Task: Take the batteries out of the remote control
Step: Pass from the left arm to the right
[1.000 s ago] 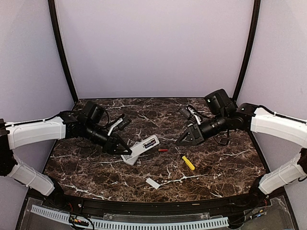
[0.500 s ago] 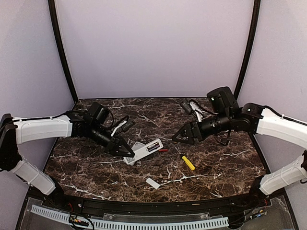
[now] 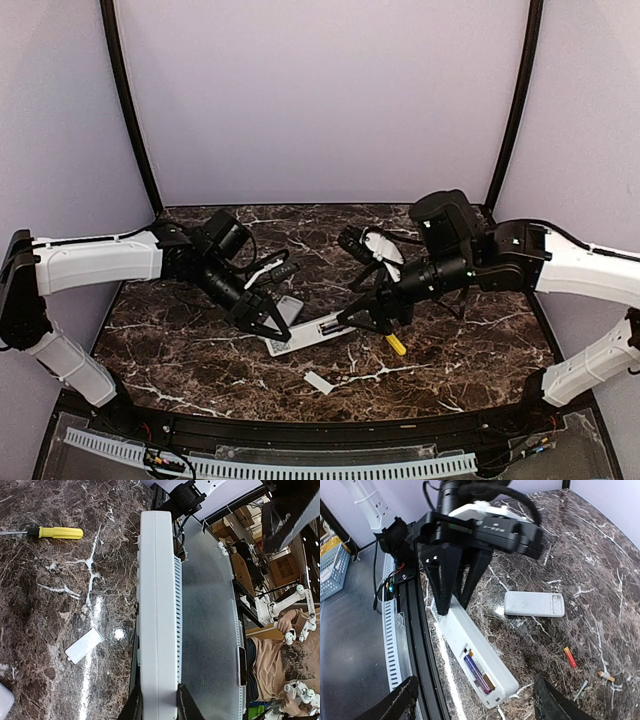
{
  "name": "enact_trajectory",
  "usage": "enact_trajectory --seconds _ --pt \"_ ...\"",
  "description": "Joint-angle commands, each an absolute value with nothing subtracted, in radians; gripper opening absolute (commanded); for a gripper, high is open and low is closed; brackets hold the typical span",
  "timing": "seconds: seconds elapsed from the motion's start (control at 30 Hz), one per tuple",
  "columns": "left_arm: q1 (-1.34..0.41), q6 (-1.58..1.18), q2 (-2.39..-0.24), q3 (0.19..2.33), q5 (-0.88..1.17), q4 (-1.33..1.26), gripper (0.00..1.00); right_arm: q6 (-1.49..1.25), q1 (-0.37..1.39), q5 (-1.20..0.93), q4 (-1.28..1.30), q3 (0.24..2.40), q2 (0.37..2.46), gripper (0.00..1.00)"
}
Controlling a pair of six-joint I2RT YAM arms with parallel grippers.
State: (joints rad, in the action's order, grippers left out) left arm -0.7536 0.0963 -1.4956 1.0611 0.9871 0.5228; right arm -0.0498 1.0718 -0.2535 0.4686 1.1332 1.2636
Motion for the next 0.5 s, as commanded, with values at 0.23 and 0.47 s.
enact_trajectory --seconds 0.23,0.47 --pt "-0.773 0.106 -1.488 1.107 1.06 0.645 0.01 0.216 1.25 -0.032 0.501 1.225 1.413 0.75" --pt "-0.778 0.113 -1.48 1.115 1.049 0.662 0.01 0.328 1.286 0.049 0.541 1.261 1.473 0.75"
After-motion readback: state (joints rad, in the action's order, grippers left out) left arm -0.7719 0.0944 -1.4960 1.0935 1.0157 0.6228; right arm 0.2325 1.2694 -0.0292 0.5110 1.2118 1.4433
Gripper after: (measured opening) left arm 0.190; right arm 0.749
